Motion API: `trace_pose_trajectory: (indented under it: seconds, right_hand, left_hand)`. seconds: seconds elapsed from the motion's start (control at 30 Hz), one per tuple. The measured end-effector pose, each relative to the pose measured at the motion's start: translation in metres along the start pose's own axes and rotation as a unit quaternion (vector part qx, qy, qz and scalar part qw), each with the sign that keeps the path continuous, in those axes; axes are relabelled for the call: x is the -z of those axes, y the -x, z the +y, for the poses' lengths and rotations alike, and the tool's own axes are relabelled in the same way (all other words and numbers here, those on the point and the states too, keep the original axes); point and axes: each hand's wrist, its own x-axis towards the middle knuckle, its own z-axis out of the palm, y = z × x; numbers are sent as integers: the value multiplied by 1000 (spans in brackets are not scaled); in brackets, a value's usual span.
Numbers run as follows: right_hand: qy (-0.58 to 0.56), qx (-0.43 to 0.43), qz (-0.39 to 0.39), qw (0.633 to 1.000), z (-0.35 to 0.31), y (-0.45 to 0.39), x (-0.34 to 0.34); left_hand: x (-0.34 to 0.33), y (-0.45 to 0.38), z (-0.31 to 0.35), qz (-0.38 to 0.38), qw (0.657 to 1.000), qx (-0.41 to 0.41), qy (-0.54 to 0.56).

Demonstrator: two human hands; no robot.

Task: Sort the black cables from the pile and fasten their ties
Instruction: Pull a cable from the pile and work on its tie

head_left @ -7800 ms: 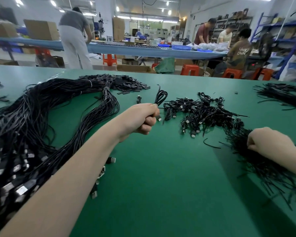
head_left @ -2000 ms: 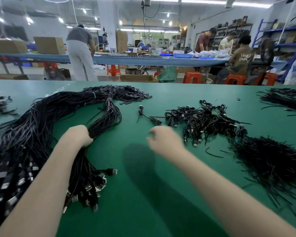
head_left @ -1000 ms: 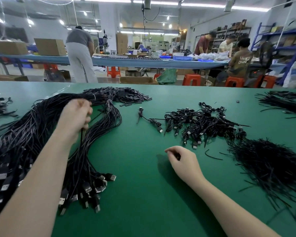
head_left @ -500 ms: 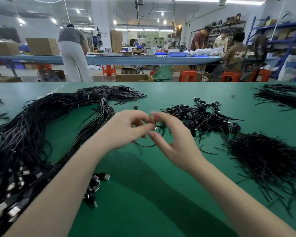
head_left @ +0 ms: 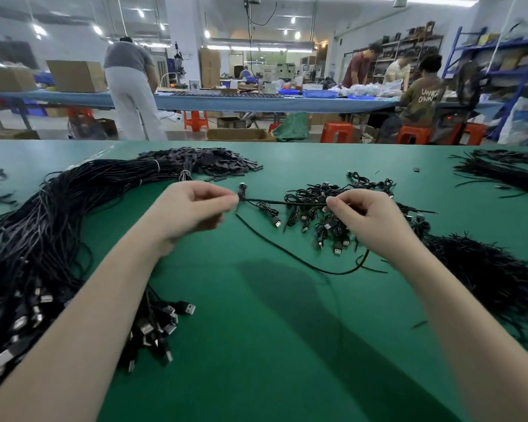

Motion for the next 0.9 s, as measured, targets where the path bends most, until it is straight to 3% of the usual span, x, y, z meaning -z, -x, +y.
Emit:
trace_pose_trajectory:
  seconds: [0.03,0.1,0.17,0.3,0.47,0.67,0.7,0.77,0.83,0.9]
  right_hand:
    - [-23,-10,-16,1000,-3,2,-5]
    - [-98,-26,-81,992,-10,7,-17]
    - [-149,-27,-182,972,-17,14,-30]
    - [-192,-27,-318,928,-23,30,-54]
    - [-245,-39,-302,920,-22,31,-59]
    - [-213,-27,-395,894,-12,32,-63]
    - [-191,-34,-412,890,-9,33,-65]
    - [-133,-57,-408,902,-4,33,-65]
    - [-81,-76,-321,941,-4,28,-59]
    - [-115,-73,-211,968,-11,23,-50]
  left_hand:
    - [0,-1,0,20,992,31,120]
    - [-5,-4,0,33,945,72,319]
    - [-11,-7,0,27,914,90,396]
    - [-13,-5,5,-24,948,101,299]
    - [-14,2,16,-62,971,106,206]
    - [-13,3,27,1,956,69,286]
    - [-10,4,31,-28,937,64,341]
    - [-3,12,38,-161,896,66,409]
    - [3,21,39,-324,894,75,301]
    - [-3,24,31,-408,904,118,59]
